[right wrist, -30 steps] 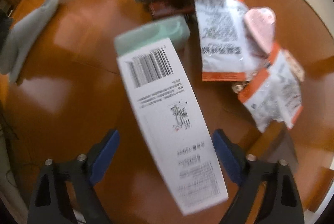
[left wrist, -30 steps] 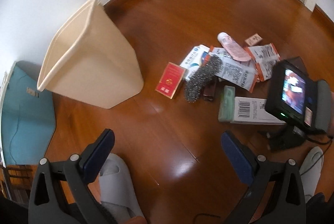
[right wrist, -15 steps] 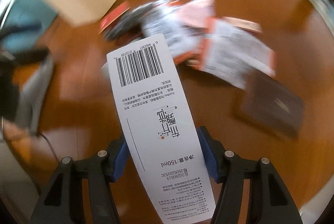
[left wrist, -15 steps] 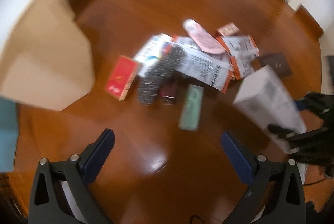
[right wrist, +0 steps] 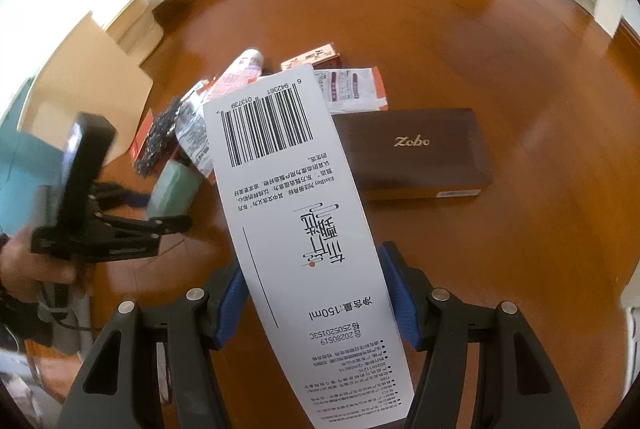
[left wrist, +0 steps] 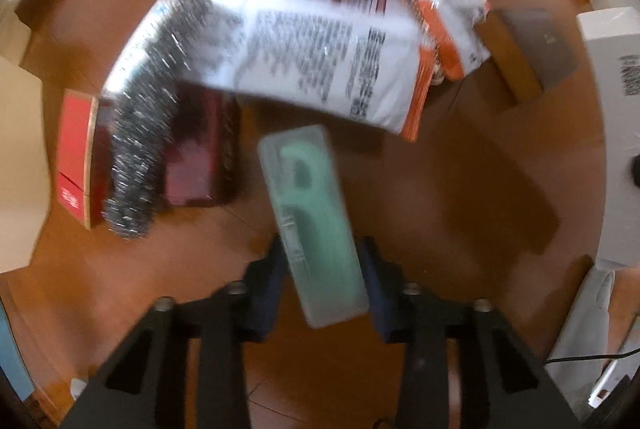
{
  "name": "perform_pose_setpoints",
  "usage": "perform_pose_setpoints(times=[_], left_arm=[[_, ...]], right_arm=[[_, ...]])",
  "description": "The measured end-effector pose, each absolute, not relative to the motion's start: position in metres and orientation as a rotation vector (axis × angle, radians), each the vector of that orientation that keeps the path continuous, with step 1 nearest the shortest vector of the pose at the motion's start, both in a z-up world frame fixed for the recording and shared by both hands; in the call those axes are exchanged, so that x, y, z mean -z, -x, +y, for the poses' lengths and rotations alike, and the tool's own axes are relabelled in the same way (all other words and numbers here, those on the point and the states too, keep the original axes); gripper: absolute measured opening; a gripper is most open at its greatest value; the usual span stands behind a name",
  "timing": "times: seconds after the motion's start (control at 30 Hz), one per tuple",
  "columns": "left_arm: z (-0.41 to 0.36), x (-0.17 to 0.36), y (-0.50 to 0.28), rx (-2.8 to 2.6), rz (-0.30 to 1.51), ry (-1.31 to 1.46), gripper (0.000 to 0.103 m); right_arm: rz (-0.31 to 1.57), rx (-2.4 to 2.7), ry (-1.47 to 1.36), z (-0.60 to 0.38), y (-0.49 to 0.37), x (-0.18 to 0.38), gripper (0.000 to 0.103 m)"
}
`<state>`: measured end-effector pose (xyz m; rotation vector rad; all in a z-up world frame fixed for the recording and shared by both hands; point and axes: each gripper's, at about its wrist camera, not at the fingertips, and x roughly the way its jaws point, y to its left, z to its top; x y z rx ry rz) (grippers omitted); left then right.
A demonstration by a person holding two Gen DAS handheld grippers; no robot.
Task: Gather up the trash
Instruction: 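Carry the green case to the beige wastebasket and open the left tool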
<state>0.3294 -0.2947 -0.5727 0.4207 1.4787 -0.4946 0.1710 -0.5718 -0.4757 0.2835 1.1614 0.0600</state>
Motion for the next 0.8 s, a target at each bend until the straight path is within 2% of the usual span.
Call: perform_pose_setpoints(times=[0.13, 0.3, 0.4, 0.47, 0.63, 0.73, 0.8], left_arm=[[-0.296, 0.576, -0.328, 0.509, 1.465, -0.399, 0.024], [-0.290, 0.542, -0.330, 0.505, 1.408, -0.309, 0.023], [-0.284, 0.480, -0.331, 0.484, 1.299, -0.277, 0.024], [-0.266, 0.420, -0.340, 0.430, 1.199, -0.219, 0.024], [-0.181, 0.293, -0.403, 0.192, 0.968, -0.092, 0.024], [-0.127, 0.269, -0.446, 0.066, 0.928, -0.052, 0.024], [-0.080, 0.280, -0.483, -0.004, 0.987, -0.022, 0.024]], right_arm=[[1.165, -0.052, -0.280, -0.570, -0.169, 0.479, 0.065], [1.159, -0.067, -0.258, -0.563, -0.169, 0.467, 0.065], [1.133, -0.073, -0.255, -0.561, -0.174, 0.443, 0.065], [1.108, -0.072, -0.242, -0.556, -0.181, 0.421, 0.065], [1.009, -0.108, -0.201, -0.524, -0.206, 0.346, 0.065], [0.983, -0.154, -0.140, -0.495, -0.217, 0.309, 0.065], [0.982, -0.190, -0.101, -0.475, -0.225, 0.289, 0.065]])
